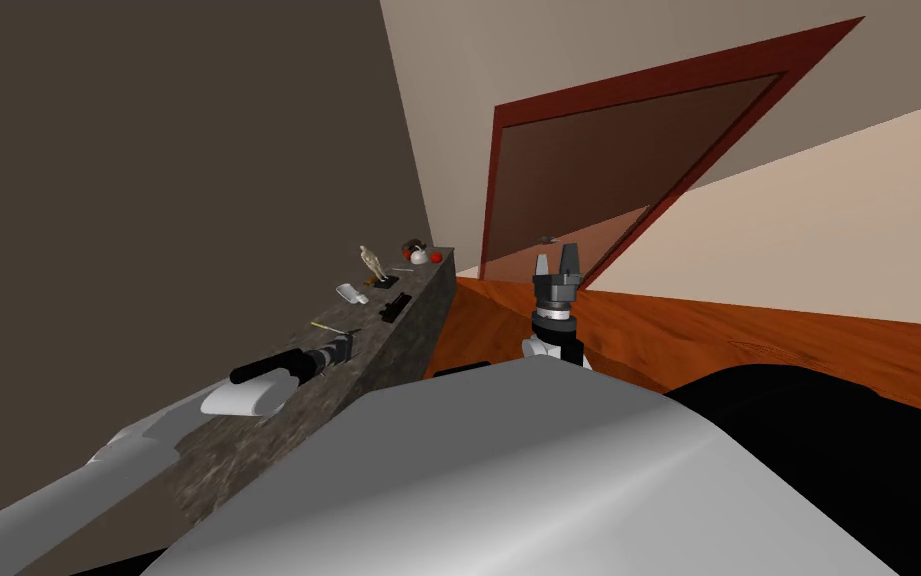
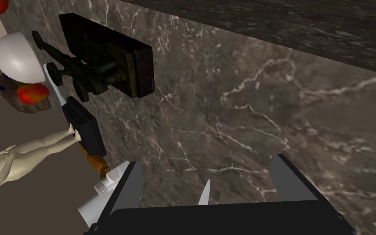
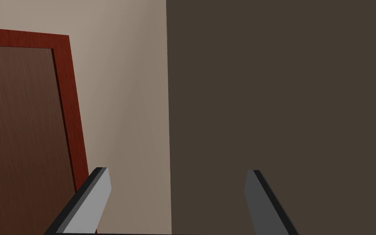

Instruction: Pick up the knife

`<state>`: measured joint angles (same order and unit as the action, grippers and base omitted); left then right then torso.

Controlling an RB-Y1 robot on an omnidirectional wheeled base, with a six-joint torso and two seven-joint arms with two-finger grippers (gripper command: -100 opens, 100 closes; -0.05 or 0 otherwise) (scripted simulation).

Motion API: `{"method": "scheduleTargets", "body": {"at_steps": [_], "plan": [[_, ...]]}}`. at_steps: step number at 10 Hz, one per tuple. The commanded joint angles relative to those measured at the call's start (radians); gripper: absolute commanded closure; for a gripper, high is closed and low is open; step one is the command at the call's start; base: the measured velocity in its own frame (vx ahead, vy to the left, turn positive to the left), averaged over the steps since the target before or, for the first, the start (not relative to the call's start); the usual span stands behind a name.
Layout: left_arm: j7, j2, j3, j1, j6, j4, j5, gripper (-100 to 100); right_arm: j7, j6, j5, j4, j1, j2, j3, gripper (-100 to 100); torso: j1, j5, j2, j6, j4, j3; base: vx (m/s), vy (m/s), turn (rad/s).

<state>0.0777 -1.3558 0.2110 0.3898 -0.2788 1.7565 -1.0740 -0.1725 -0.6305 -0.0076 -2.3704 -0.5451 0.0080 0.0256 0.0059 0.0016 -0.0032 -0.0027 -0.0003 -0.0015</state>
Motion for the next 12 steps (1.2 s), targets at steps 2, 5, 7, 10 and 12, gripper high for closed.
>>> {"method": "scheduleTargets", "body": {"at_steps": [2, 5, 7, 10, 12], "plan": [[0.001, -0.06, 0.008, 0.008, -0.028, -0.034, -0.062, -100, 0.0, 0.0, 0.0, 0.0, 0.0, 0.0, 0.0, 0, 0.0, 0.0, 0.0, 0.002, 0.0, 0.0, 0.003, 0.04, -0.268], [-0.001, -0.146, 0.029, 0.02, -0.086, -0.104, -0.157, -100, 0.0, 0.0, 0.0, 0.0, 0.0, 0.0, 0.0, 0, 0.004, 0.001, 0.0, 0.001, 0.0, 0.0, 0.003, 0.087, -0.326], [-0.007, -0.217, 0.056, 0.038, -0.138, -0.171, -0.241, -100, 0.0, 0.0, 0.0, 0.0, 0.0, 0.0, 0.0, 0, 0.003, 0.001, -0.002, 0.001, 0.0, -0.001, 0.014, 0.097, -0.375], [-0.011, -0.246, 0.07, 0.049, -0.163, -0.202, -0.27, -100, 0.0, 0.0, 0.0, 0.0, 0.0, 0.0, 0.0, 0, 0.0, 0.0, -0.001, -0.001, 0.0, 0.0, 0.001, 0.049, -0.102], [-0.015, -0.272, 0.085, 0.06, -0.186, -0.231, -0.315, -100, 0.0, 0.0, 0.0, 0.0, 0.0, 0.0, 0.0, 0, 0.0, 0.0, -0.001, 0.0, 0.0, -0.001, -0.003, 0.055, -0.224]]}}
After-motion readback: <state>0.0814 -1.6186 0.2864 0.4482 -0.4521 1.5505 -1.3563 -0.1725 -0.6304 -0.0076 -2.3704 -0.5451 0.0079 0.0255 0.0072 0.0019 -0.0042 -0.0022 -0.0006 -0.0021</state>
